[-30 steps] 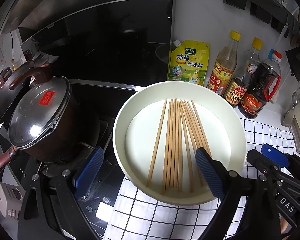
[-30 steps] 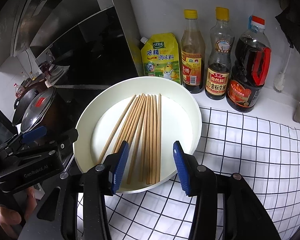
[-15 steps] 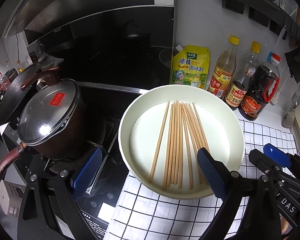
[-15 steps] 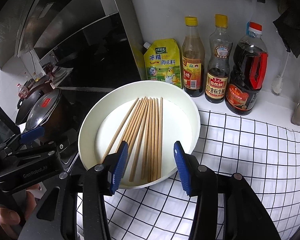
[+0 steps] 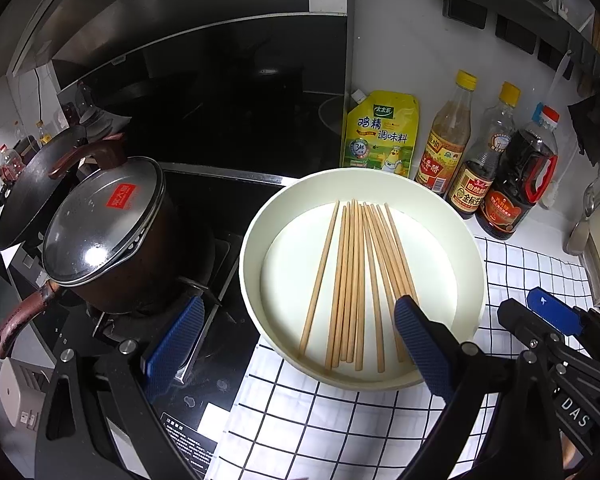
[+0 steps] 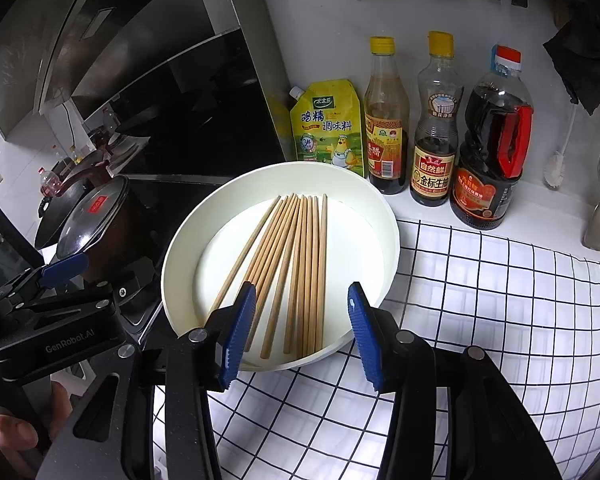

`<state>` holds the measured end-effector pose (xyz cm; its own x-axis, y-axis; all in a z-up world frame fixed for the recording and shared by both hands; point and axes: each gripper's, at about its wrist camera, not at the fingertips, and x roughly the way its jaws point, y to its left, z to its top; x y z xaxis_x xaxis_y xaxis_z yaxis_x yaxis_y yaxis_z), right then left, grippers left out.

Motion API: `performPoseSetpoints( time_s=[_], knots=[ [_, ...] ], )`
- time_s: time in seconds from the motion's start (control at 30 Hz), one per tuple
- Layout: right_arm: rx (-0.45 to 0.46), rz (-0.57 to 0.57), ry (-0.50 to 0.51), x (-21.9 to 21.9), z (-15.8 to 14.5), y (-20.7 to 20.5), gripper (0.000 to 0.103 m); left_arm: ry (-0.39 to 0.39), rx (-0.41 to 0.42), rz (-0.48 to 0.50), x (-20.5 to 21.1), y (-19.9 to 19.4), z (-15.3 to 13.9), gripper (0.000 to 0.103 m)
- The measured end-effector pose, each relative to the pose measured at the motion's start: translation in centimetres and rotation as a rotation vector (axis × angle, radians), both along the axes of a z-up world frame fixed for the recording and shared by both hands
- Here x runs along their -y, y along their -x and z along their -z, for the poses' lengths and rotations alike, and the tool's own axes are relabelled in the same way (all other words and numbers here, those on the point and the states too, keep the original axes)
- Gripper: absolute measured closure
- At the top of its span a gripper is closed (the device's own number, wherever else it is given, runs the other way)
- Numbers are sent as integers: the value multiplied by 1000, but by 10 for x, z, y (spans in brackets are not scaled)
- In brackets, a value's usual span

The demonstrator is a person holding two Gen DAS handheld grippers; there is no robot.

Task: Organize utensils

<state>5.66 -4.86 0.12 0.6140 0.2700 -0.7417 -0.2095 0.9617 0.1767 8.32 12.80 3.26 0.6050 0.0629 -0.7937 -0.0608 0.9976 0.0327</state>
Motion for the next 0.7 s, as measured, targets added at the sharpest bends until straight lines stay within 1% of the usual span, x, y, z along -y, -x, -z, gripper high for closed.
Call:
performPoseSetpoints(
  time_s=[0.37,0.5,0.57,0.7],
  knots=[
    [3,-8,-1,0,-2,3,57,0,13,9,1,3,-3,9],
    [4,-9,-1,0,-2,3,57,7,6,5,0,4,-4,8],
    [4,-9,-2,0,-3,4,54,12,1,-1,-1,4,-4,8],
    [6,-8,-5,1,-4,5,54,19,-9,-11,-3,3,-2,8]
  ],
)
